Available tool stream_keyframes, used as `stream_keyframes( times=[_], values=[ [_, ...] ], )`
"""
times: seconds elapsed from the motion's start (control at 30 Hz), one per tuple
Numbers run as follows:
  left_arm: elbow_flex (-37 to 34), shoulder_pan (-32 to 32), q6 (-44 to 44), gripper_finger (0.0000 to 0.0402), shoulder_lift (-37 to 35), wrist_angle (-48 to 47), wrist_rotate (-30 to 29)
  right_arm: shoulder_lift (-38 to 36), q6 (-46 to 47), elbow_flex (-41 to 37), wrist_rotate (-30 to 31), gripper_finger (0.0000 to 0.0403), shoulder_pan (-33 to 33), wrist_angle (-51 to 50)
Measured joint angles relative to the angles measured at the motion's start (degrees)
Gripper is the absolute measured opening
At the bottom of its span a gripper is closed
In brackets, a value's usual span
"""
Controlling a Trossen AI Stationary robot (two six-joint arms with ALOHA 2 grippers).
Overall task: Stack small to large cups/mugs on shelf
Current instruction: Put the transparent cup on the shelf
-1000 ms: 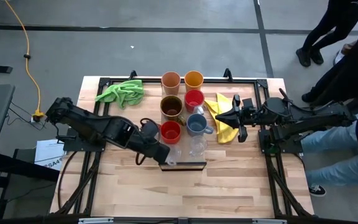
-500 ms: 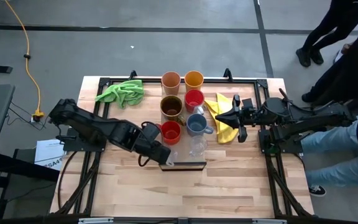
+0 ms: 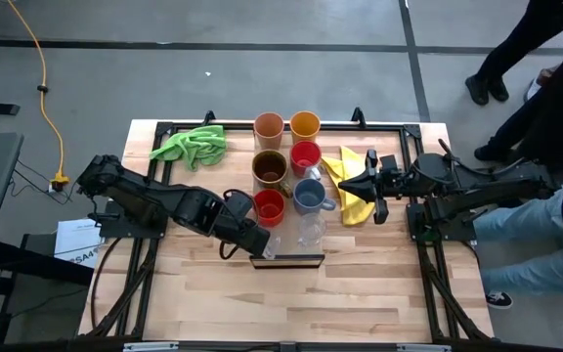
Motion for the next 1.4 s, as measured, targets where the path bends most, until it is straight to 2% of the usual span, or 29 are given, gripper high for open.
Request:
stream_keyframes(
  times=[1.1, 1.4],
  values=[
    [0.0, 0.04, 1.42, 0.0001, 0.0, -0.48, -3.52, 0.0, 0.01, 0.0, 0.0, 0.0, 0.0, -0.31],
    [0.0, 0.04, 2.87, 0.0001, -0.01, -0.46, 0.28, 0.0, 0.0, 0.0, 0.0, 0.0, 0.0, -0.31]
  ],
)
